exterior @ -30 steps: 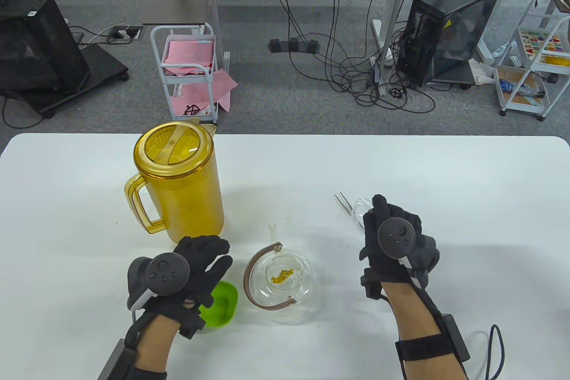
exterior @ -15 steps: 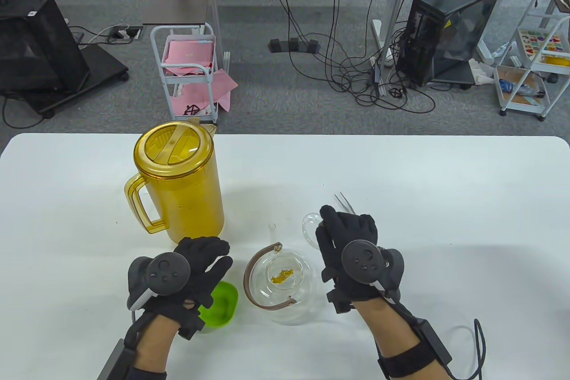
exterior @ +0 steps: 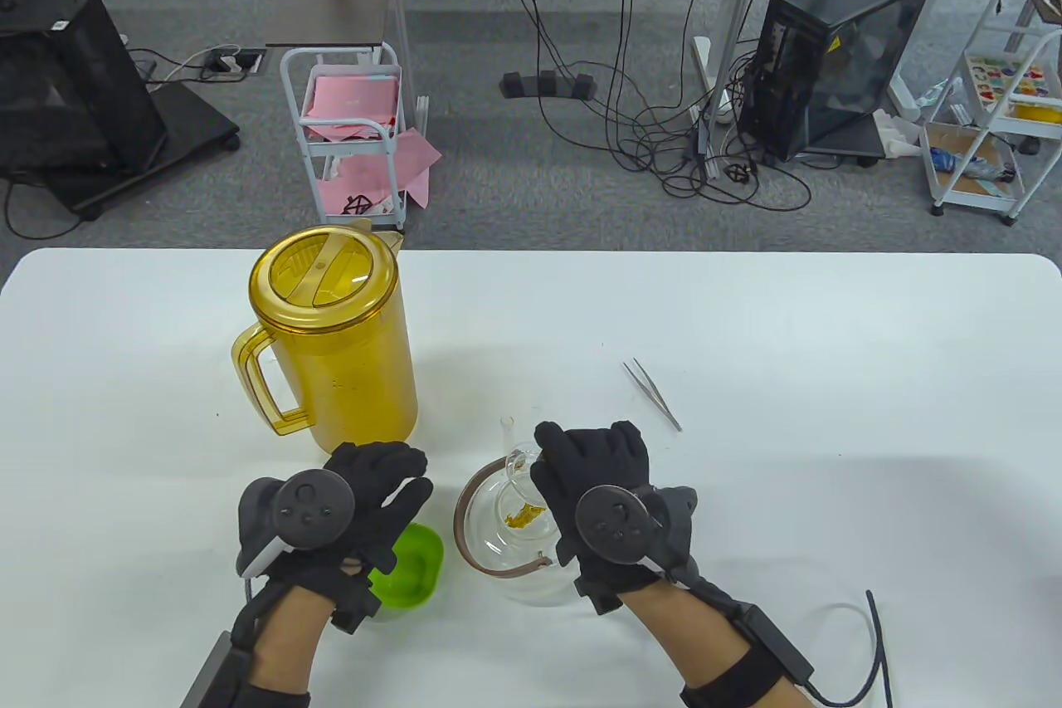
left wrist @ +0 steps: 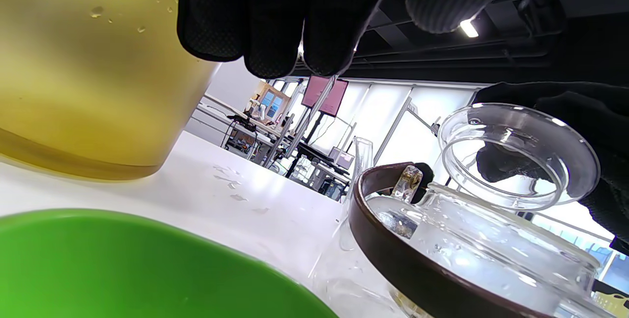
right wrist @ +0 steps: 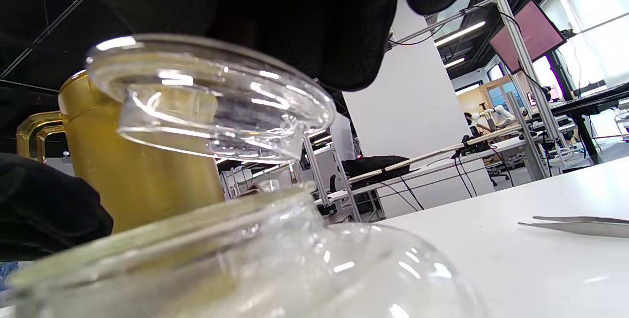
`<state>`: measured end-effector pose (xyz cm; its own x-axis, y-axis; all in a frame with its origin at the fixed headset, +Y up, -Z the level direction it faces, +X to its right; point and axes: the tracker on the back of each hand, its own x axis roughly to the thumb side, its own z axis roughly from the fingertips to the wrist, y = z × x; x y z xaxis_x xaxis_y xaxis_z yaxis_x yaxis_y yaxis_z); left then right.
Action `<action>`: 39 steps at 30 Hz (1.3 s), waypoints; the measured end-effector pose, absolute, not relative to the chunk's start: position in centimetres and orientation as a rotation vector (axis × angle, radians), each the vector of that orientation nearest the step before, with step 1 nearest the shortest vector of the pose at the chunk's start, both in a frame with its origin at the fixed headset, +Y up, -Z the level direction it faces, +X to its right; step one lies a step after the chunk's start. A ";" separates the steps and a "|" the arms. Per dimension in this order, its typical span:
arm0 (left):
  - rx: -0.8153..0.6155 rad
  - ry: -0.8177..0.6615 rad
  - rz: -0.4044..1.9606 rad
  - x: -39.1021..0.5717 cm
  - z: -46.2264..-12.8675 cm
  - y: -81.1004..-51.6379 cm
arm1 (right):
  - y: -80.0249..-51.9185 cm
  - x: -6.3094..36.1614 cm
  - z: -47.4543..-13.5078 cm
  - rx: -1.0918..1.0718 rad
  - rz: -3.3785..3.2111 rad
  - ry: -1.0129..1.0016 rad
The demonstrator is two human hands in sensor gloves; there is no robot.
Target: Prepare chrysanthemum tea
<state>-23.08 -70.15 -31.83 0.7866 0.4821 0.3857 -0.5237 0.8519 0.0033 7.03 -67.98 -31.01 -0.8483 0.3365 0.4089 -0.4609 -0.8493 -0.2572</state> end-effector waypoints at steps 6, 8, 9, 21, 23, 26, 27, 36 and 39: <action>0.108 -0.385 0.541 -23.1 -31.8 -70.2 | -68.3 6.7 -30.9 0.514 2.652 -0.508; 0.109 -0.385 0.541 -23.1 -31.8 -70.2 | -68.4 6.5 -30.8 0.523 2.663 -0.511; 0.109 -0.385 0.540 -23.1 -31.8 -70.2 | -68.5 6.5 -30.8 0.529 2.665 -0.516; 0.103 -0.386 0.538 -23.0 -31.8 -70.1 | -68.8 6.2 -30.5 0.574 2.660 -0.536; 0.103 -0.386 0.538 -23.0 -31.8 -70.1 | -68.8 6.1 -30.4 0.586 2.669 -0.539; 0.101 -0.385 0.538 -23.0 -31.8 -70.1 | -68.9 5.9 -30.4 0.600 2.673 -0.534; 0.100 -0.386 0.536 -23.0 -31.7 -70.1 | -68.9 5.9 -30.4 0.603 2.672 -0.529; 0.094 -0.387 0.532 -22.9 -31.7 -70.1 | -68.8 5.9 -30.3 0.639 2.706 -0.527; 0.089 -0.386 0.531 -22.8 -31.8 -70.2 | -68.9 5.7 -30.3 0.655 2.707 -0.520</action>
